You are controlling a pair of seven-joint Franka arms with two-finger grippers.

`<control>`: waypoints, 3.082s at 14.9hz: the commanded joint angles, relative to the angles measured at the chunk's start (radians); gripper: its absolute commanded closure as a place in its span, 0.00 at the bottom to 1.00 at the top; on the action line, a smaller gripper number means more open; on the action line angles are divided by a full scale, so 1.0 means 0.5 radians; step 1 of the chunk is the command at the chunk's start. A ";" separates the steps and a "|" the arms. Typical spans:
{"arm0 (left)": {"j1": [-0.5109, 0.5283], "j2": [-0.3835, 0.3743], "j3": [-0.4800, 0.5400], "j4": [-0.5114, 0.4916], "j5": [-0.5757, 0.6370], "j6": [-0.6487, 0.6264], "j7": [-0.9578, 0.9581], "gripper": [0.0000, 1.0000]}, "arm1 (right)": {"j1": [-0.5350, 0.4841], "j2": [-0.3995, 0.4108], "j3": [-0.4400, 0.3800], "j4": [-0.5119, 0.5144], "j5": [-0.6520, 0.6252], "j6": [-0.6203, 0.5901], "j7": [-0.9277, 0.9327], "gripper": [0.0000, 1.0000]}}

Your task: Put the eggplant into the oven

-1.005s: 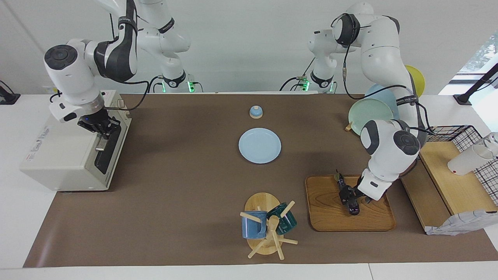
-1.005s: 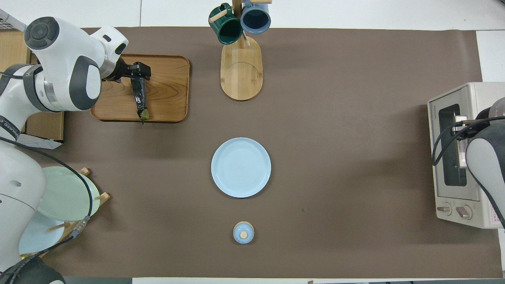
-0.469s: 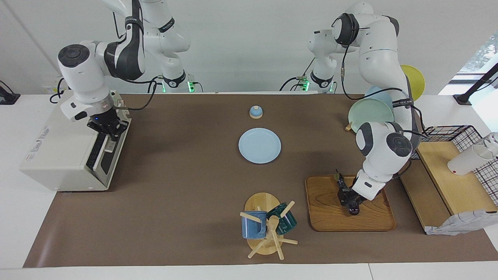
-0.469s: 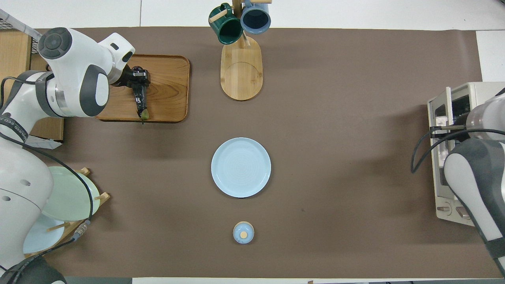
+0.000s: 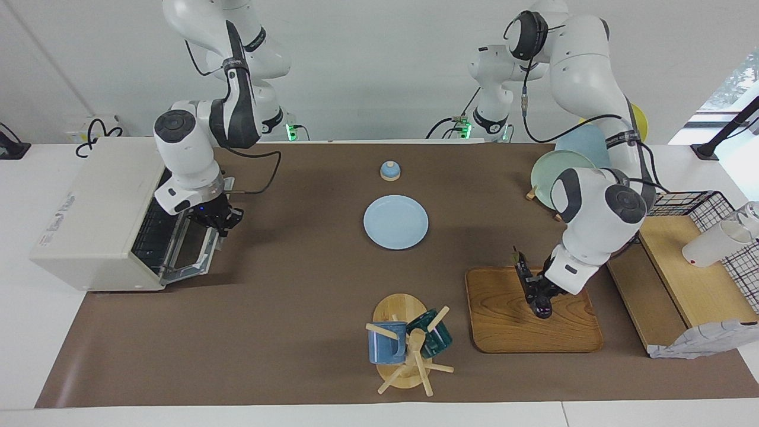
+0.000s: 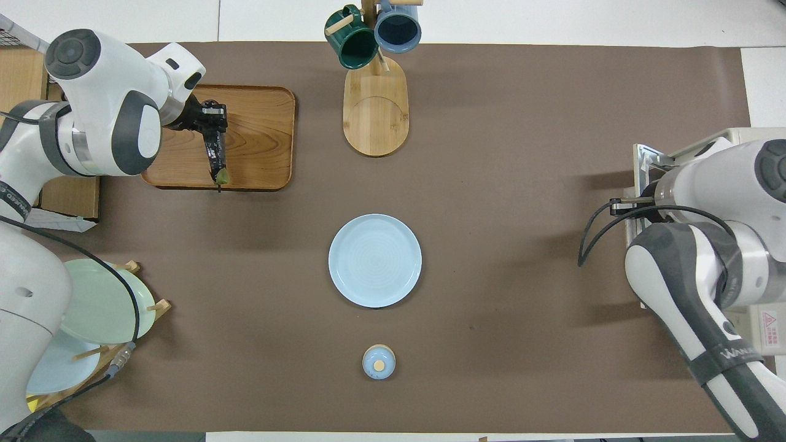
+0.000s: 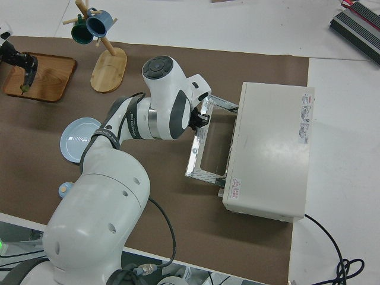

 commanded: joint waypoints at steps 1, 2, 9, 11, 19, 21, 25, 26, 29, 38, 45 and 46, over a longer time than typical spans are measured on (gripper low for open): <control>-0.057 -0.243 -0.001 -0.055 -0.056 -0.294 -0.135 1.00 | -0.023 0.106 -0.016 -0.008 0.048 0.129 0.022 1.00; -0.118 -0.307 -0.004 -0.073 -0.059 -0.373 -0.205 1.00 | -0.026 0.152 -0.016 -0.008 0.109 0.144 0.022 1.00; -0.778 -0.648 -0.004 -0.848 -0.117 0.250 -0.797 1.00 | 0.069 0.189 -0.013 -0.005 0.239 0.148 0.077 1.00; -0.916 -0.618 -0.004 -0.947 -0.117 0.398 -0.871 1.00 | 0.185 0.189 -0.013 0.010 0.266 0.129 0.242 1.00; -1.024 -0.559 -0.001 -1.150 -0.117 0.647 -0.878 0.64 | 0.618 0.222 -0.013 0.310 0.282 -0.116 0.705 0.41; -1.009 -0.574 0.002 -1.126 -0.114 0.587 -0.866 0.00 | 0.701 0.278 -0.013 0.433 0.285 -0.171 0.834 0.42; -0.795 -0.679 0.011 -0.872 -0.114 0.109 -0.667 0.00 | 0.827 0.281 -0.010 0.494 0.291 -0.137 0.850 0.41; -0.721 -0.679 0.011 -0.762 -0.114 -0.041 -0.602 0.00 | 0.885 0.287 -0.013 0.549 0.294 -0.168 0.877 0.42; -0.500 -0.679 0.017 -0.500 -0.111 -0.367 -0.412 0.00 | 1.118 0.406 -0.013 0.761 0.270 -0.229 1.134 0.42; 0.022 -0.897 0.039 -0.432 0.045 -0.632 0.021 0.00 | 1.625 0.904 -0.010 1.177 0.125 -0.009 1.706 0.39; 0.032 -0.943 0.091 -0.276 0.159 -0.892 0.024 0.00 | 1.683 0.775 -0.013 0.780 0.067 0.200 1.685 0.54; 0.032 -0.979 0.088 -0.276 0.159 -0.929 0.024 0.00 | 1.683 0.772 -0.013 0.759 0.061 0.212 1.685 0.63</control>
